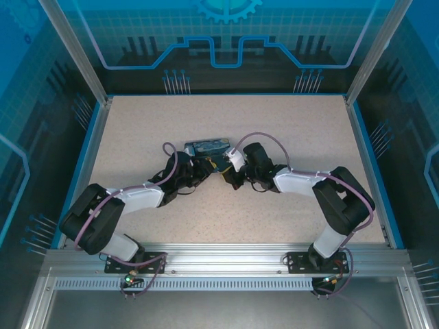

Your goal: Unlock a padlock with a key

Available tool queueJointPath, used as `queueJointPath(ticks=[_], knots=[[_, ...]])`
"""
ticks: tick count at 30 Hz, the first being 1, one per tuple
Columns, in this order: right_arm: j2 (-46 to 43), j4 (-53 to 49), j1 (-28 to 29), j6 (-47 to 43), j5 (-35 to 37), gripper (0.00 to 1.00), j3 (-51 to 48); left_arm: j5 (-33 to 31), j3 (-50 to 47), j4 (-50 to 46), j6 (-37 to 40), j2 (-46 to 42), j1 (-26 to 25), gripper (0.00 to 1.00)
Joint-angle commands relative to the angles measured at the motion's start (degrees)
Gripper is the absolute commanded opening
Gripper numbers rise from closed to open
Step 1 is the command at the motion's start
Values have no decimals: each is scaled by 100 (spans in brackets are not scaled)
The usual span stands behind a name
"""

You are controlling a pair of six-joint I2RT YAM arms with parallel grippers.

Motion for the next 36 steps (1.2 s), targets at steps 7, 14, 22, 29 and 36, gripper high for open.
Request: queueJointPath(ticks=[7, 14, 22, 29, 36], knots=[[-183, 273, -48, 96, 136, 0, -65, 101, 90, 185, -51, -157, -41, 3], [-106, 300, -46, 149, 136, 0, -24, 128, 82, 169, -71, -204, -43, 3], [-78, 833, -44, 156, -97, 0, -135, 171, 110, 221, -174, -220, -41, 3], [-80, 1500, -43, 220, -239, 0, -286, 233, 100, 351, -339, -232, -60, 2], [13, 1928, -25, 178, -430, 0, -257, 303, 118, 462, -499, -256, -112, 2]])
